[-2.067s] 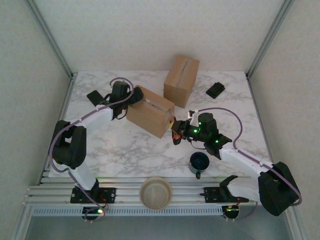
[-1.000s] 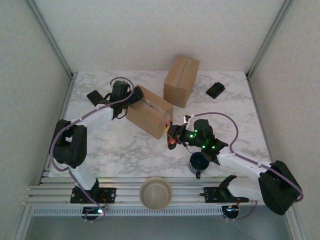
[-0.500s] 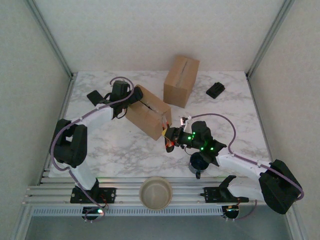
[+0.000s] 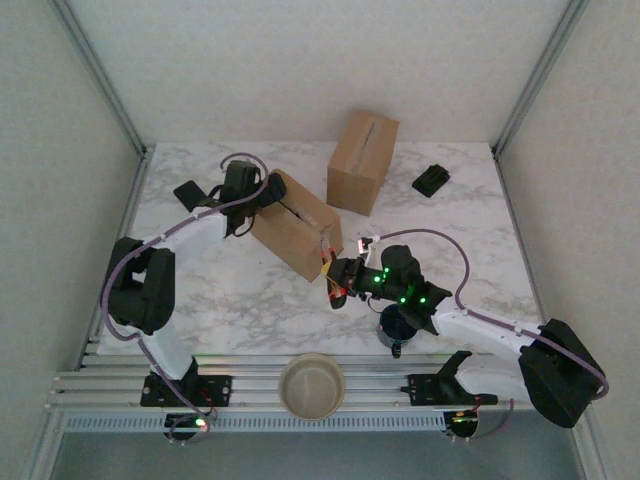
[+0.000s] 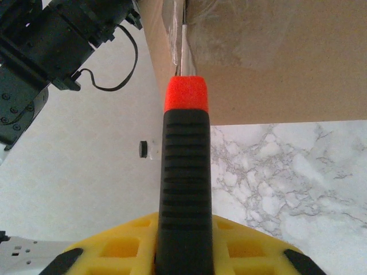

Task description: Unpack the express box

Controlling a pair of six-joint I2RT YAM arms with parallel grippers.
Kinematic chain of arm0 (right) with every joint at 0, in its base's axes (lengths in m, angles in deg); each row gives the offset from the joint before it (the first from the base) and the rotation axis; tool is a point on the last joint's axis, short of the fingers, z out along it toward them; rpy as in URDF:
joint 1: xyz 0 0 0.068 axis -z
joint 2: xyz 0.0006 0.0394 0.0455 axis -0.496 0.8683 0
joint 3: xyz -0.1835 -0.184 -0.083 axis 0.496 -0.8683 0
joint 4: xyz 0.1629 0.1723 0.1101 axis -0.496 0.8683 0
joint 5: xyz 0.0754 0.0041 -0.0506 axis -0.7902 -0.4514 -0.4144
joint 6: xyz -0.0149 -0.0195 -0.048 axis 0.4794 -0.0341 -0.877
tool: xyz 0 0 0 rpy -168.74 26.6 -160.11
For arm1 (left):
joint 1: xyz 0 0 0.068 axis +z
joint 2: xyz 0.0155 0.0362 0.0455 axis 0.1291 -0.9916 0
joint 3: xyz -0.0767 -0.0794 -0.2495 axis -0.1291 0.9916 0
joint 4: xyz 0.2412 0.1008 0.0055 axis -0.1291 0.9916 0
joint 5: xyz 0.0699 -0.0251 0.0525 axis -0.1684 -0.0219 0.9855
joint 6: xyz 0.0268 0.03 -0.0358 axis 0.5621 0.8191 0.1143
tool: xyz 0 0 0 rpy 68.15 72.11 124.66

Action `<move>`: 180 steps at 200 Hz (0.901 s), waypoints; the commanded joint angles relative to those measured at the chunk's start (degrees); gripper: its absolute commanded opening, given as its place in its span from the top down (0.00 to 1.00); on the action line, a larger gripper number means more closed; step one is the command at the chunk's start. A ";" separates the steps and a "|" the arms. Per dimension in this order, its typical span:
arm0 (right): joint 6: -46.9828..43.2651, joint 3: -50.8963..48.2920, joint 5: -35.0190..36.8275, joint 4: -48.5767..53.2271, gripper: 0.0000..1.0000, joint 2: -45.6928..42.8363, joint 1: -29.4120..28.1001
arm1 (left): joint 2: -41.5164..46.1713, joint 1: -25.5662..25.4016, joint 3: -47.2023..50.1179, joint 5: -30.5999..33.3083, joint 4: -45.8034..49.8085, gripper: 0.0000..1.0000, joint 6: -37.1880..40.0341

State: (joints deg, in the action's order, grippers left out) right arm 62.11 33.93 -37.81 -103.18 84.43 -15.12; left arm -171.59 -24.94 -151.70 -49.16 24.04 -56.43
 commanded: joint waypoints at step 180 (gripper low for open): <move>2.24 -2.41 -10.17 -0.92 1.00 -2.45 -2.35 | -6.74 -0.41 3.67 1.28 13.47 0.00 -0.22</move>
State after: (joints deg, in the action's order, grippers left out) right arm 64.04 32.27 -40.04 -105.21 83.23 -15.58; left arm -171.63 -24.94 -151.70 -49.16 24.02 -56.26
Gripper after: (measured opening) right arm 0.205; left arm 0.997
